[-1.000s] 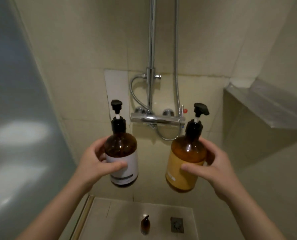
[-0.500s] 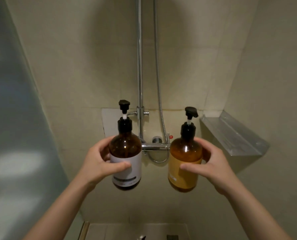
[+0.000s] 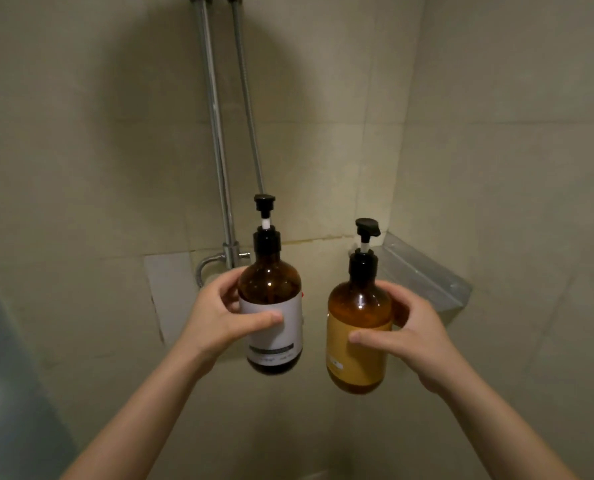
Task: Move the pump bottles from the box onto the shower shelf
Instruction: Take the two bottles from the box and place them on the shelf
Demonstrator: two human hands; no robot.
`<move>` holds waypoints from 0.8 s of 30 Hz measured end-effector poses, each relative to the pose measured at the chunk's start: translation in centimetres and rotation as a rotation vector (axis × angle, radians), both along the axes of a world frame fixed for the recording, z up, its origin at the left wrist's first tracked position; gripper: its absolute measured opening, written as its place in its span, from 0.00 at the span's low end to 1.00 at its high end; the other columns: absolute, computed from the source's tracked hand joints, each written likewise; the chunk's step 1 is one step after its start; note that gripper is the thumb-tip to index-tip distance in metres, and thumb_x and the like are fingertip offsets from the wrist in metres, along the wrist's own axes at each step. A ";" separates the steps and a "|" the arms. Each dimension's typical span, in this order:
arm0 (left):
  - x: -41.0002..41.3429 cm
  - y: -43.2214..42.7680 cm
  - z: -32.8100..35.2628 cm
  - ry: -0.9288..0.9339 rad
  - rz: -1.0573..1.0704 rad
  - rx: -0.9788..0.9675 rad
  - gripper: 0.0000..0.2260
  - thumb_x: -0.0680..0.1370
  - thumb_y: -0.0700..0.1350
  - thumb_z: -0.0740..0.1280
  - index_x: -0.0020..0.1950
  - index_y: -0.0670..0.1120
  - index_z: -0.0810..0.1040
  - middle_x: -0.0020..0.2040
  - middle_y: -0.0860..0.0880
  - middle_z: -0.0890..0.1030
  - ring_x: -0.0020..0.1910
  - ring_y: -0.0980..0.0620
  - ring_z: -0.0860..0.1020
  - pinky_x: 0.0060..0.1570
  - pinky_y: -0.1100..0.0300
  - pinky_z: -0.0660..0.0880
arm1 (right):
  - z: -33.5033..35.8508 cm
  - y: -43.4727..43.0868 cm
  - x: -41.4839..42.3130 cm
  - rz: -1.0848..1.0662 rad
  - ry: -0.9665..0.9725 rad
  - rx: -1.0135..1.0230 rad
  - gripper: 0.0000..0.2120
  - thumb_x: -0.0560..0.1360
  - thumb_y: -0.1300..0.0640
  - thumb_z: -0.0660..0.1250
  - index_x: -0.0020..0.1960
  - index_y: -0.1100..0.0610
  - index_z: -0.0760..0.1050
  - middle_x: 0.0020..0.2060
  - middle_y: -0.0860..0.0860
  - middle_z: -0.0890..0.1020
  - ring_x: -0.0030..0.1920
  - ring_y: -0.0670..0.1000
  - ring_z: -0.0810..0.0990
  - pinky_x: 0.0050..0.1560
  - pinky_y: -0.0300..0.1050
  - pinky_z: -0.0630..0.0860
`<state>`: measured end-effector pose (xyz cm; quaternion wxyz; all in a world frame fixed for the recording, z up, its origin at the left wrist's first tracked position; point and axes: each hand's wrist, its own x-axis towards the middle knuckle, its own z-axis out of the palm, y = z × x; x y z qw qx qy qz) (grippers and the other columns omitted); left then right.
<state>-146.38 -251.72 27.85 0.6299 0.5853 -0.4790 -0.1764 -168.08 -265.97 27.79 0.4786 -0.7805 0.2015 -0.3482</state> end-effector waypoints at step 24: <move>2.0 -24.0 3.7 -0.029 -0.298 -0.030 0.24 0.57 0.49 0.77 0.50 0.59 0.76 0.44 0.61 0.83 0.43 0.68 0.80 0.35 0.73 0.76 | 2.7 -14.7 1.0 -0.368 -0.058 0.004 0.29 0.50 0.46 0.80 0.49 0.40 0.73 0.43 0.36 0.82 0.46 0.39 0.80 0.38 0.32 0.74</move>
